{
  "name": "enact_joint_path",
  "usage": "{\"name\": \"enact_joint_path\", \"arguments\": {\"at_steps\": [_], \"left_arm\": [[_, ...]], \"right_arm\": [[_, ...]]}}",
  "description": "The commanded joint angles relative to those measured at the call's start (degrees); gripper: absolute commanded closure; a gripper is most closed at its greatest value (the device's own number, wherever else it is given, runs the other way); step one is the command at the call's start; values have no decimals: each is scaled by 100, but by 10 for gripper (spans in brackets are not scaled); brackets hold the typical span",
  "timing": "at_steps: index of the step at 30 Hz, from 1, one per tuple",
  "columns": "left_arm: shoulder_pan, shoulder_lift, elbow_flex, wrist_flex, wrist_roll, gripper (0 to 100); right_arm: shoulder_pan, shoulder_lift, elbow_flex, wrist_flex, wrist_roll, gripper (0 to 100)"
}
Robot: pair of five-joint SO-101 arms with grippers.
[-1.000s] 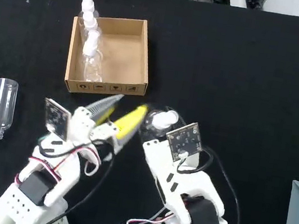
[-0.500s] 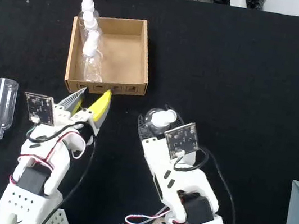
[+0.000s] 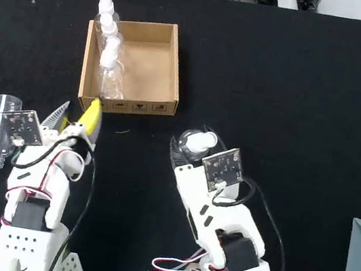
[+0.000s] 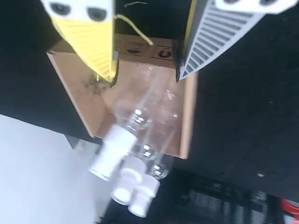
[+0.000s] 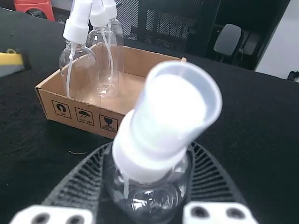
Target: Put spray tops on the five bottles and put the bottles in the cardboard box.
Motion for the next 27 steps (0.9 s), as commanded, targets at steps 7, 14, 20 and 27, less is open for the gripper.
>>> {"name": "enact_joint_path", "arguments": {"at_steps": [7,14,20,27], "left_arm": [[-637,-97,145,941,-35,802],[-637,-97,145,1222,-35,802],[-637,-97,145,1240,-35,802],[-646,-97,145,1240,-35,802]], "right_arm": [[149,-611,-40,-193,53,881],[149,-611,-101,-149,53,881],[158,-611,-620,519,53,880],[149,-611,-1103,967,149,878]]}}
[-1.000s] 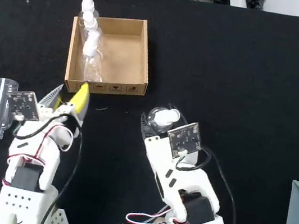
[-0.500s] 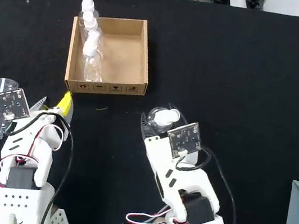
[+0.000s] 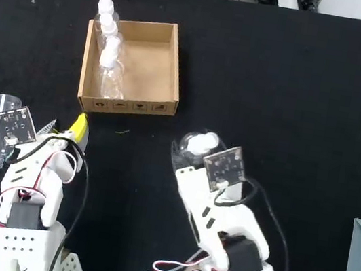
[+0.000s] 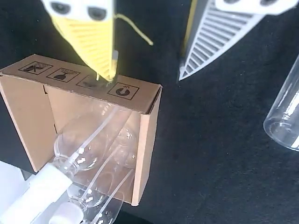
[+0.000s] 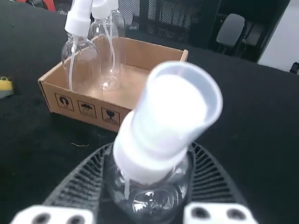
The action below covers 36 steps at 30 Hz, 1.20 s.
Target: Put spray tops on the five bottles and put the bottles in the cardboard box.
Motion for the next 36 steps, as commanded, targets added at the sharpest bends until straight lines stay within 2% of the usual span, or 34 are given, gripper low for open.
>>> {"name": "enact_joint_path", "arguments": {"at_steps": [1,5,15,26,36], "left_arm": [[-57,-97,127,0,-35,802],[-57,-97,127,0,-35,802],[-57,-97,127,0,-35,802],[-48,-97,127,0,-35,802],[-48,-97,127,0,-35,802]], "right_arm": [[149,-611,-796,431,220,878],[149,-611,-1262,809,290,878],[141,-532,-1868,835,677,878],[132,1279,-3178,800,642,881],[123,2246,-3319,325,642,881]]}}
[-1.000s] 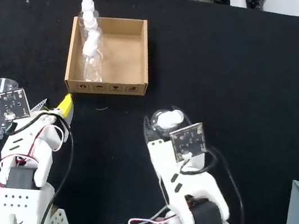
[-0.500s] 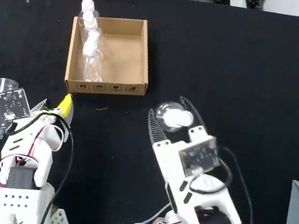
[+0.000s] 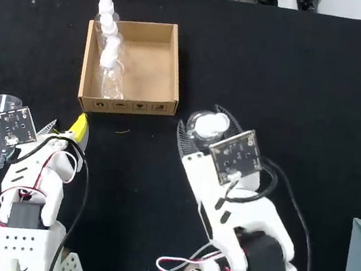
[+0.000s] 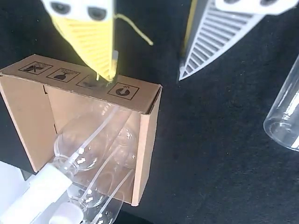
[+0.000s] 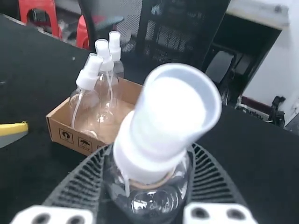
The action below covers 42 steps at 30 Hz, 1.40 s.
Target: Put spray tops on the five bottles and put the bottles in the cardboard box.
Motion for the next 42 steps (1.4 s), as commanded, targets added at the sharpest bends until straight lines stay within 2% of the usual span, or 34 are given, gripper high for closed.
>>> {"name": "enact_joint_path", "arguments": {"at_steps": [1,14,31,36,42], "left_arm": [[-48,-97,127,0,-35,802],[-48,-88,127,0,-35,802],[-48,-88,127,0,-35,802],[-48,-88,127,0,-35,802],[-48,-88,127,0,-35,802]], "right_arm": [[123,330,-426,-378,9,881],[18,1525,-479,-1714,-237,881],[-141,3442,-1974,-1767,-774,877],[-141,3811,-2246,-1767,-1240,877],[-141,4365,-2668,-1767,-1266,877]]}}
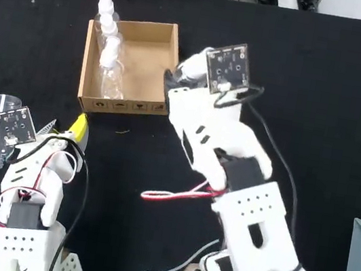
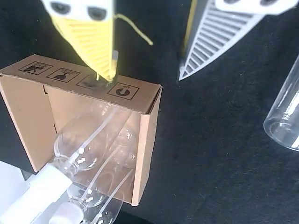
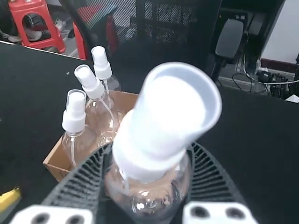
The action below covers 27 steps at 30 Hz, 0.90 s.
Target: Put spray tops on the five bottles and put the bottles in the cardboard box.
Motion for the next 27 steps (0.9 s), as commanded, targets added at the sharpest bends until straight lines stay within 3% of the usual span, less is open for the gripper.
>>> {"name": "enact_joint_path", "arguments": {"at_steps": [1,6,15,27], "left_arm": [[-48,-88,127,0,-35,802],[-48,-88,127,0,-35,802],[-48,-88,127,0,-35,802],[-48,-88,127,0,-35,802]], "right_arm": [[-141,295,-681,-193,-62,877],[-141,927,-1174,-211,-62,877],[-132,2044,-1429,-1363,-105,881],[-132,2879,-1842,-1925,-105,881]]}}
